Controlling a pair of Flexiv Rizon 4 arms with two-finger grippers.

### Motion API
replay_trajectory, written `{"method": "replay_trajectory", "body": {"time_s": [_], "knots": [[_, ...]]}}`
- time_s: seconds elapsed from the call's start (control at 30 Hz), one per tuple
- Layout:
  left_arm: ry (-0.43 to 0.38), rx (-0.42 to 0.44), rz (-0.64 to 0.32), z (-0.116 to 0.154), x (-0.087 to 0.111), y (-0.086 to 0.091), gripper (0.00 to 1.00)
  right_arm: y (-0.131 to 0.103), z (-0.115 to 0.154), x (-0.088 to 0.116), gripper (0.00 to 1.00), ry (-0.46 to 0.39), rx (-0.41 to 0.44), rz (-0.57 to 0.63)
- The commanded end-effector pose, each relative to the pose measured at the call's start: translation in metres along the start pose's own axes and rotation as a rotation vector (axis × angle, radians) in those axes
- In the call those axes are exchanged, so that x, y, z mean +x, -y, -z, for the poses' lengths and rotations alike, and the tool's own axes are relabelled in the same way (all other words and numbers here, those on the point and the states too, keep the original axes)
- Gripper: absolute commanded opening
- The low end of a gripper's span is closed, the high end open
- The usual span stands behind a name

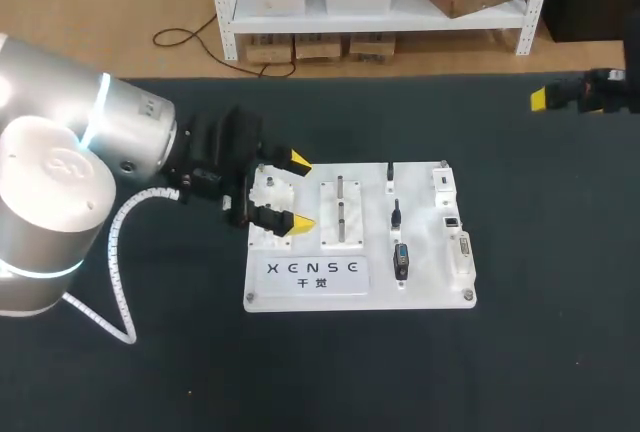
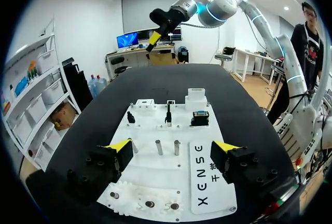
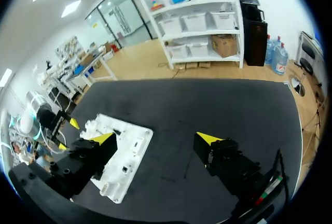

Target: Insert the Ethernet cable into its matching sockets.

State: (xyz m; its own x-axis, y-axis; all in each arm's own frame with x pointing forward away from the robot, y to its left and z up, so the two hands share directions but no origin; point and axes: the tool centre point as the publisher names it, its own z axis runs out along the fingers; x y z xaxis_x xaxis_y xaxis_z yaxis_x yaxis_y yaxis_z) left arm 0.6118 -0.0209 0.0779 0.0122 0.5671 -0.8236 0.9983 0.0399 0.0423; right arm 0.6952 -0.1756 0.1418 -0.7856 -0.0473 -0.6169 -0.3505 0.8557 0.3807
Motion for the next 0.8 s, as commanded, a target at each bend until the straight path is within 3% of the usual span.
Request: {"method": "replay_trajectory", "body": {"time_s": [0.03,0.2,0.4,0.6,0.8], "knots": [[0.001,-0.003,-0.001,0.0,0.001,0.001,1.0,-0.039,-0.013,-0.008,1.0,-0.044,0.067,-0.015],[0.001,-0.003,-0.001,0.0,0.001,0.001,1.0,-0.087,-0.033,0.002,1.0,-0.126,0.113,-0.02],[0.001,-0.003,-0.001,0.0,0.001,0.001,1.0,-0.133,-0.059,0.029,1.0,-0.261,0.196,-0.004],[0.001,-0.003,-0.001,0.0,0.001,0.001,1.0,-0.151,-0.08,0.056,1.0,-0.386,0.269,-0.039],[0.001,-0.003,-0.001,0.0,0.001,0.001,1.0,-0.154,-0.101,0.075,1.0,-0.455,0.341,-0.059]]}}
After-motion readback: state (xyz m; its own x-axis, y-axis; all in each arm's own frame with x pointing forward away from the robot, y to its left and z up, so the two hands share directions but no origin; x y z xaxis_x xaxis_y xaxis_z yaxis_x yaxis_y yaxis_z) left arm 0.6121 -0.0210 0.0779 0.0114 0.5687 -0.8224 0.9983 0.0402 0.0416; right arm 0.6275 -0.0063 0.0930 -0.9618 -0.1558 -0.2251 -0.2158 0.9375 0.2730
